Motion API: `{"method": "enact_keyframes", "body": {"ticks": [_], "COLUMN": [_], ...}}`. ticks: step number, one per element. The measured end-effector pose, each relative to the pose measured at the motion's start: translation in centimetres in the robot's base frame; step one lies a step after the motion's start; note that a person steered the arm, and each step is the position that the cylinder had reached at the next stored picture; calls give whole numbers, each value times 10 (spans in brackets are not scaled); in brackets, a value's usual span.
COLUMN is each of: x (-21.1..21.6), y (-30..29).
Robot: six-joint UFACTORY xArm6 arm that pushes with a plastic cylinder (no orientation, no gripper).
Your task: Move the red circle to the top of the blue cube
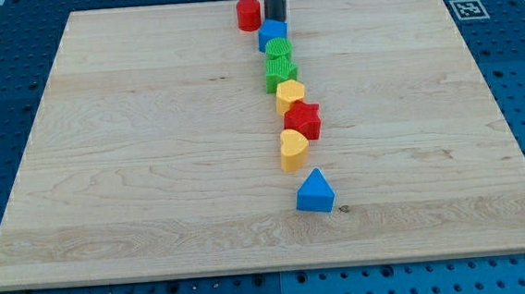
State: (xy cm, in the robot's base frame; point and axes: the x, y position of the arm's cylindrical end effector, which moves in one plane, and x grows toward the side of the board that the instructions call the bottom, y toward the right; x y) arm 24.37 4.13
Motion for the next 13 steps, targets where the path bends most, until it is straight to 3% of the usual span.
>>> {"method": "enact_keyframes", "body": {"ticks": [2,4,7,8,9,13], "x": [-1,-2,-49,-41,-15,-27], "y": [100,106,-10,-91,-132,-137]}}
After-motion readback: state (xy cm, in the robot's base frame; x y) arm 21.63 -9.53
